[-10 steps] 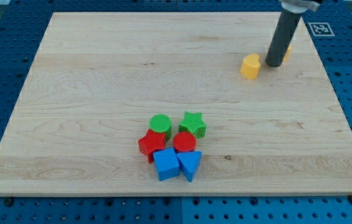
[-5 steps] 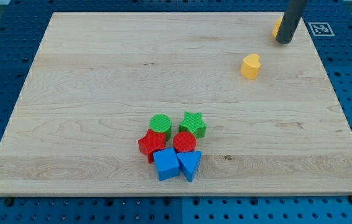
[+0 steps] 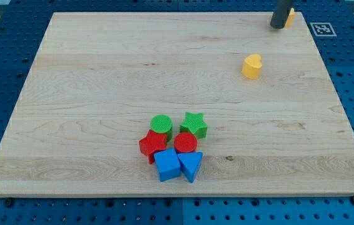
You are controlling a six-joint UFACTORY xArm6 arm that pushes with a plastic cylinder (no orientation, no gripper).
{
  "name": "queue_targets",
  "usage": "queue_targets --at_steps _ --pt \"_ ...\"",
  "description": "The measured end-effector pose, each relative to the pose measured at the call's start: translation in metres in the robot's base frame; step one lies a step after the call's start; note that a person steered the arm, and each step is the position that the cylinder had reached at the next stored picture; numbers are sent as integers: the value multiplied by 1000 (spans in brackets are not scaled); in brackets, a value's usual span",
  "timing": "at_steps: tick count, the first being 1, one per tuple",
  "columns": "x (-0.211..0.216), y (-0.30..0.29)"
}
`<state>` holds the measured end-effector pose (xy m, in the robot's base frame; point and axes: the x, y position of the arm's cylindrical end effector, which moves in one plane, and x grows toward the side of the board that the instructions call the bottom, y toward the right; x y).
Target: Separate the yellow blocks from each other
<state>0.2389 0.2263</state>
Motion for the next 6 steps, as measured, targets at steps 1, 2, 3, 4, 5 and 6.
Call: queue_targets --at_steps 1,2,3,4,5,6 --pt "1 -16" --pt "23 -64" --pt "64 -109" --pt "124 -142" --pt "184 -131" --pt "193 -97"
